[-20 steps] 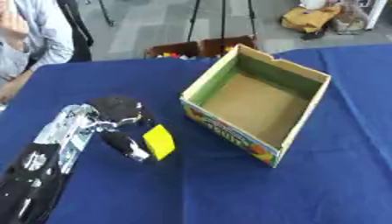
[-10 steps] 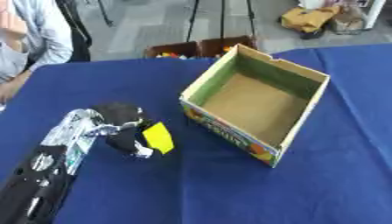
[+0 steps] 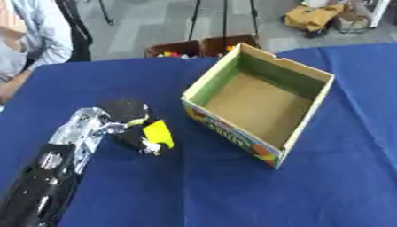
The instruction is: Pick up objects on the table and place them in the box.
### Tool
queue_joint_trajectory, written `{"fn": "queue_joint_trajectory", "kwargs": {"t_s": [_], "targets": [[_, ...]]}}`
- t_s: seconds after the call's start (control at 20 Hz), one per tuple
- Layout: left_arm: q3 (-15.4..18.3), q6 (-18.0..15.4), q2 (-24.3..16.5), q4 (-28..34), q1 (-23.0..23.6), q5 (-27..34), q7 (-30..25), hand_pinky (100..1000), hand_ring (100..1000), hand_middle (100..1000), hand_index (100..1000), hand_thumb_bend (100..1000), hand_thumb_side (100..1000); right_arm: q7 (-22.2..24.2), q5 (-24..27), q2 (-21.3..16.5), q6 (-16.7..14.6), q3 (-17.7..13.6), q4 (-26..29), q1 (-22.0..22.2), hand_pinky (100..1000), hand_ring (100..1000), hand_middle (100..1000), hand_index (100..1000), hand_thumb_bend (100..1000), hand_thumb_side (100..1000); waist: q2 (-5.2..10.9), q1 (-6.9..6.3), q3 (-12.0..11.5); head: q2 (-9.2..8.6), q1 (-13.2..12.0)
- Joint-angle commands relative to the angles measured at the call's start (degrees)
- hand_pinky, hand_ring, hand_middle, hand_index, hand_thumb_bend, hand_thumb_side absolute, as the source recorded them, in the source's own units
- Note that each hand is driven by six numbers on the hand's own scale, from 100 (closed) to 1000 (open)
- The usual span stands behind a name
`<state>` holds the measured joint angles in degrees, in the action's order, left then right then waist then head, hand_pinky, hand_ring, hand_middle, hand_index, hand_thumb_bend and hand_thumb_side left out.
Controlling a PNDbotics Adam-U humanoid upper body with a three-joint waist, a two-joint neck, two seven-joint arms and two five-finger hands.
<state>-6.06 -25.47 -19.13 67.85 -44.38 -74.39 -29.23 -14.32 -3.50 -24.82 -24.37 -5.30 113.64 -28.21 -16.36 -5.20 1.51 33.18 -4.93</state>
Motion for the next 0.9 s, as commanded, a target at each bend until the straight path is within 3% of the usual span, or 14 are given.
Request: {"fn": "queue_joint_trajectory", "kwargs": {"t_s": [0.05,0.15,0.65,0.9], "targets": [[0.6,0.5,-0.6,0.2,-1.0,-2.4,1.6,126,450,538,689,178,1000,0.2,-0.2,-0.5,-0.1,-0.6,0.9,-0.5,792,781,566,801,100,514,-0.03,-0.49,0.0,-0.26,-0.2],[0.5,0.4,-0.5,0.0,-0.9,-2.9,2.1,125,448,535,682,100,1000,0.1,-0.2,-0.5,0.0,-0.7,0.9,-0.5,792,781,567,801,100,514,-0.04,-0.53,0.0,-0.30,-0.1],[0.2,-0.5,-0.1,-0.2,-0.7,-2.6,1.1,100,417,509,628,100,1000,-0.2,-0.2,-0.6,0.0,-0.7,0.9,-0.7,793,781,568,802,100,516,-0.19,-0.53,-0.1,-0.20,0.0],[0.1,-0.4,-0.3,0.6,-0.6,-0.8,0.8,100,388,487,571,100,835,-0.4,-0.3,-0.5,0.0,-0.8,0.9,-0.7,792,781,570,803,100,516,-0.05,-0.57,-0.3,-0.24,0.2]]}}
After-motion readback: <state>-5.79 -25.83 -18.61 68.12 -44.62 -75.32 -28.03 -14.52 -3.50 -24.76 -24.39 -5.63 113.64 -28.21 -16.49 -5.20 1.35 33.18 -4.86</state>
